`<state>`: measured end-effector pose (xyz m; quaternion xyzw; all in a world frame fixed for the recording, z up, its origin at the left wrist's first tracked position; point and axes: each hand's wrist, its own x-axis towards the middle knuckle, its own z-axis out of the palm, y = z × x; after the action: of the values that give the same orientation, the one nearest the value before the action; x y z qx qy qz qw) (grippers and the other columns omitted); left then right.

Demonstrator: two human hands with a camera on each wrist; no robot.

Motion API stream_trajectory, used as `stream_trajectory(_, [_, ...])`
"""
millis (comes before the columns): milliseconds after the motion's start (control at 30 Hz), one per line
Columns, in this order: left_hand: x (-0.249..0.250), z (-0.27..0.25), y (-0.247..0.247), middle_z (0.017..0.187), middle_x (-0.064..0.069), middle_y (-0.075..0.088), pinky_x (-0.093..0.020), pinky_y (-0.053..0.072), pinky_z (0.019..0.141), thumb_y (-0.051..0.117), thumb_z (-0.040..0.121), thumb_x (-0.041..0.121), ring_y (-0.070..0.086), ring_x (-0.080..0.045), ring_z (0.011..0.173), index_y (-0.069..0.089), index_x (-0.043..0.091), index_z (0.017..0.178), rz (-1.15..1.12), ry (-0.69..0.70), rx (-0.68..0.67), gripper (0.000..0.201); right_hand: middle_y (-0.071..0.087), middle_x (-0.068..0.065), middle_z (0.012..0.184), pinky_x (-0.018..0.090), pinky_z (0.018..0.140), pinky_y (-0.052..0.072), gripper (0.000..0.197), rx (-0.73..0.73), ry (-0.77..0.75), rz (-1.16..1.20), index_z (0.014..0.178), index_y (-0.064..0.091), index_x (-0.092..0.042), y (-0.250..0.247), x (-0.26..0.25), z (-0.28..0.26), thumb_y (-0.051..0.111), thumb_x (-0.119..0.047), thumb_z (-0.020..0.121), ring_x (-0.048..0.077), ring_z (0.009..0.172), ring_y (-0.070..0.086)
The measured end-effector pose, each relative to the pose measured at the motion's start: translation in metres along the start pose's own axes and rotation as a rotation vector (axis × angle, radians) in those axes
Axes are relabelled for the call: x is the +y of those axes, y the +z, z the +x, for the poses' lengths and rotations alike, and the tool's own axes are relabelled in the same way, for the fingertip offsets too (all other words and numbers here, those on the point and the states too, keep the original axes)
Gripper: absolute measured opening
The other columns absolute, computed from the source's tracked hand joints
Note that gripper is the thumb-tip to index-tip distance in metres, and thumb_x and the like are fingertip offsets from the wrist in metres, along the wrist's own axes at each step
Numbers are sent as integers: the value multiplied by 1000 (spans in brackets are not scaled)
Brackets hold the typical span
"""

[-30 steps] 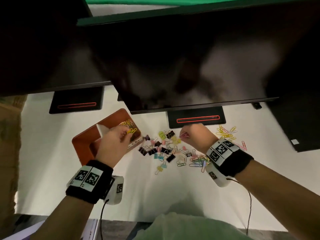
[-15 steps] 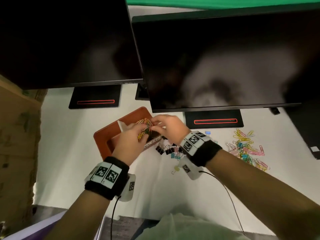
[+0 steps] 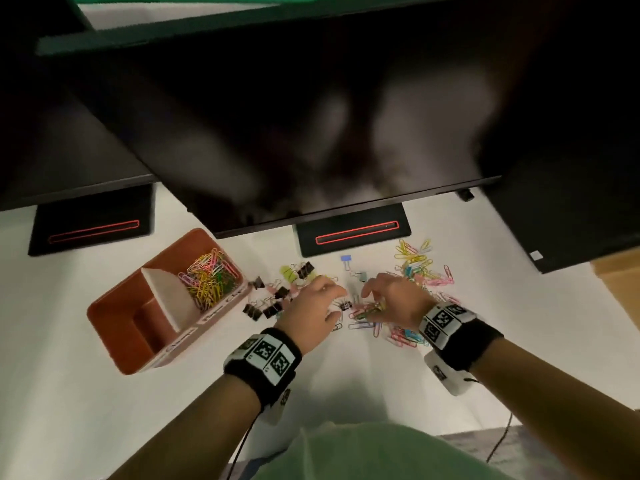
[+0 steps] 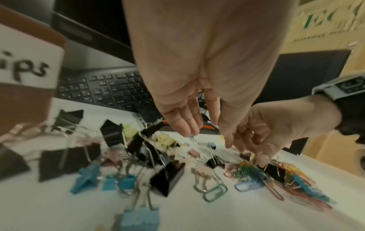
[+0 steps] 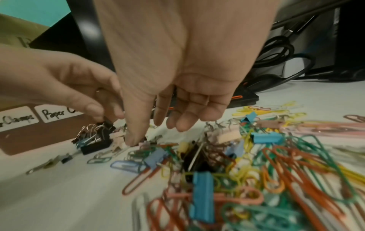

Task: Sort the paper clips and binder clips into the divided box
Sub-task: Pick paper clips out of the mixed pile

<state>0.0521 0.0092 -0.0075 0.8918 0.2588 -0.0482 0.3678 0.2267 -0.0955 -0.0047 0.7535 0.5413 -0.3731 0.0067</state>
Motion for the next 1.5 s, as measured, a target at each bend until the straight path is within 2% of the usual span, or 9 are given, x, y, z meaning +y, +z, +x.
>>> stream_trajectory(200, [7,36,23,113,-2,52,-32,45,91,58,87,16,55,-20,101,55,19,119,80,-108,-65,32,54,-1,121,33,87,47,55,5,-48,-70,125,46,-24,9,12,4,69,-40,77,22,104,57])
stream_trajectory(433, [8,49,20,91,-2,59,-23,46,76,61,84,9,58,-16,82,67,11,90,-28,-151,62,8,58,3,114,35,87,46,39,24,-119,-31,117,52,-22,10,27,11,64,-32,81,24,103,56])
stream_trajectory(533, [5,48,10,100,1,56,-20,47,79,62,83,8,57,-11,80,66,14,101,-107,-186,139,19,58,3,114,34,88,47,38,37,-134,-33,117,54,-21,5,33,13,63,-34,82,23,102,56])
stream_trajectory(633, [1,36,5,112,7,47,-19,44,86,65,83,13,54,-10,88,58,21,118,-95,-183,170,37,57,1,115,36,90,47,51,66,-154,-63,118,54,-22,5,34,12,65,-49,76,22,105,54])
stream_trajectory(800, [0,7,17,114,3,51,-20,39,90,72,76,22,51,-12,101,56,19,119,31,-133,104,46,45,4,129,44,99,37,74,23,-125,-276,128,43,-20,12,23,10,65,-61,70,27,118,45])
stream_trajectory(933, [0,4,40,122,-5,53,-38,46,90,75,71,25,55,-26,105,51,15,125,211,-134,-10,60,48,5,126,44,96,36,60,45,-130,-289,125,45,-18,17,16,12,65,-48,76,28,114,47])
stream_trajectory(1133, [-2,16,50,112,-8,61,-42,47,89,71,76,14,59,-28,103,64,12,110,203,-133,74,34,63,1,107,37,89,37,23,27,-179,-198,106,61,-21,15,16,16,59,-31,85,23,103,53])
stream_trajectory(1300, [-2,26,49,82,-7,65,-36,51,70,75,69,10,63,-30,76,68,12,86,176,-110,116,18,68,0,102,35,90,38,19,-40,-193,-177,105,62,-22,11,15,19,56,-28,88,22,99,58])
stream_trajectory(1500, [-5,39,44,94,-2,66,-37,48,82,69,78,15,61,-21,90,60,14,104,188,-228,75,28,66,1,108,36,94,38,21,-107,-176,-214,107,64,-23,9,13,23,54,-29,90,23,103,57])
